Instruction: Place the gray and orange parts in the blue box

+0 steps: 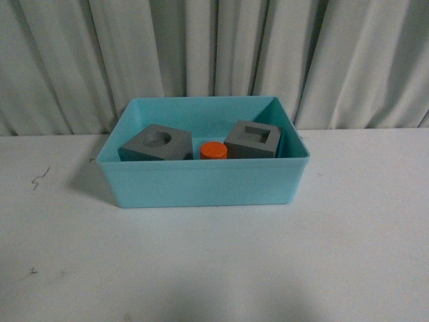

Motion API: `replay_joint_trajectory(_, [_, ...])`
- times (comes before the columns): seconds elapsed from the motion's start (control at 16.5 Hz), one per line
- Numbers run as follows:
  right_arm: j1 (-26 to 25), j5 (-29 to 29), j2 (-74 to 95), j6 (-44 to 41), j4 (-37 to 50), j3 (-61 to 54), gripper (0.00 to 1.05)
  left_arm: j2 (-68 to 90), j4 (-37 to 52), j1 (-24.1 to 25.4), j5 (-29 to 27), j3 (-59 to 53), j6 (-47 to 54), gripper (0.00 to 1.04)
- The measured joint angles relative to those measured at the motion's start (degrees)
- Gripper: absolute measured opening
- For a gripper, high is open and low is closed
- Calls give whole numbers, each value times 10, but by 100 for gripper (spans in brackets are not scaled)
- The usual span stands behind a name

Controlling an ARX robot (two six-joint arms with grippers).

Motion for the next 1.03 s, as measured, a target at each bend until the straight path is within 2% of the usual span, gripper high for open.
replay_joint_trajectory(1.03, [0, 0, 0, 0, 0, 0, 98, 0, 0, 0, 0, 0, 0, 98])
